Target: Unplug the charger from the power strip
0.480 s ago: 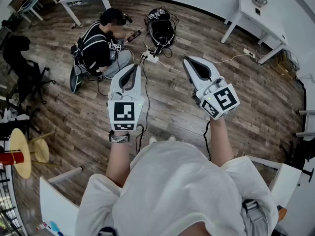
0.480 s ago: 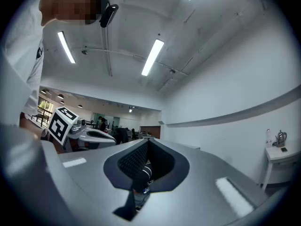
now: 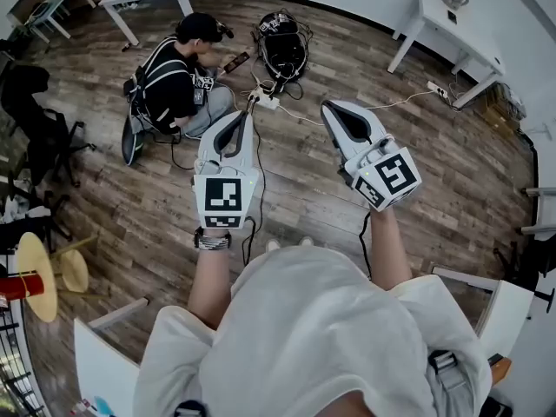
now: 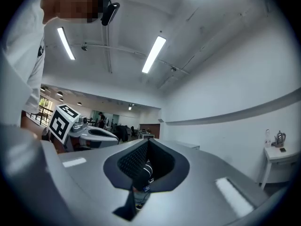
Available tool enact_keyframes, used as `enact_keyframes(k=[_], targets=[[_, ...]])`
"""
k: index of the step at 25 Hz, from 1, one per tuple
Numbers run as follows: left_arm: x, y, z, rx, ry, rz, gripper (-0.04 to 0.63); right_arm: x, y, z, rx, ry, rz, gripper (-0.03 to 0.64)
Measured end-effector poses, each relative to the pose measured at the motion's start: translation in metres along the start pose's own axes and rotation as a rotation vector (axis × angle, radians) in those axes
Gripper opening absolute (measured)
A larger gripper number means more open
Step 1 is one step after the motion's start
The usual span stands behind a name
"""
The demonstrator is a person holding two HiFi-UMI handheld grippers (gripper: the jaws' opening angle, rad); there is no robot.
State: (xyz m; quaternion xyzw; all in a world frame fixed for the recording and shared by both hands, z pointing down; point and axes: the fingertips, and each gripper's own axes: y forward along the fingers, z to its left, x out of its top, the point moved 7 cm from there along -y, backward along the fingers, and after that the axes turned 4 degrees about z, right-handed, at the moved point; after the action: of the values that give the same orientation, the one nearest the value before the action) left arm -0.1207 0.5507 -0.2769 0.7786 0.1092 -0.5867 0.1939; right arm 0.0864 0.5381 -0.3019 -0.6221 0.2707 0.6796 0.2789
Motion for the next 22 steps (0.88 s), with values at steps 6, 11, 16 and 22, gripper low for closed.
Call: enact_keyframes(k=[6,11,16,22], targets=[[-0.012,-0.007,0.01,-0.026,-0.01,0.012,0.005,0.003,0.005,0.01,-0.032,0.019,0.017,0.0],[-0.027,-0.015,0.023,-0.029,-0.017,0.027,0.005,-0.004,0.008,0.017,-0.09,0.051,0.008,0.002],[-0.036,-0.018,0.036,-0.026,-0.013,0.04,0.005,-0.009,0.019,0.022,-0.074,0.088,0.012,0.002],[-0.043,-0.001,0.045,-0.019,-0.015,0.053,0.005,-0.018,0.039,0.009,-0.047,0.095,0.02,0.002]])
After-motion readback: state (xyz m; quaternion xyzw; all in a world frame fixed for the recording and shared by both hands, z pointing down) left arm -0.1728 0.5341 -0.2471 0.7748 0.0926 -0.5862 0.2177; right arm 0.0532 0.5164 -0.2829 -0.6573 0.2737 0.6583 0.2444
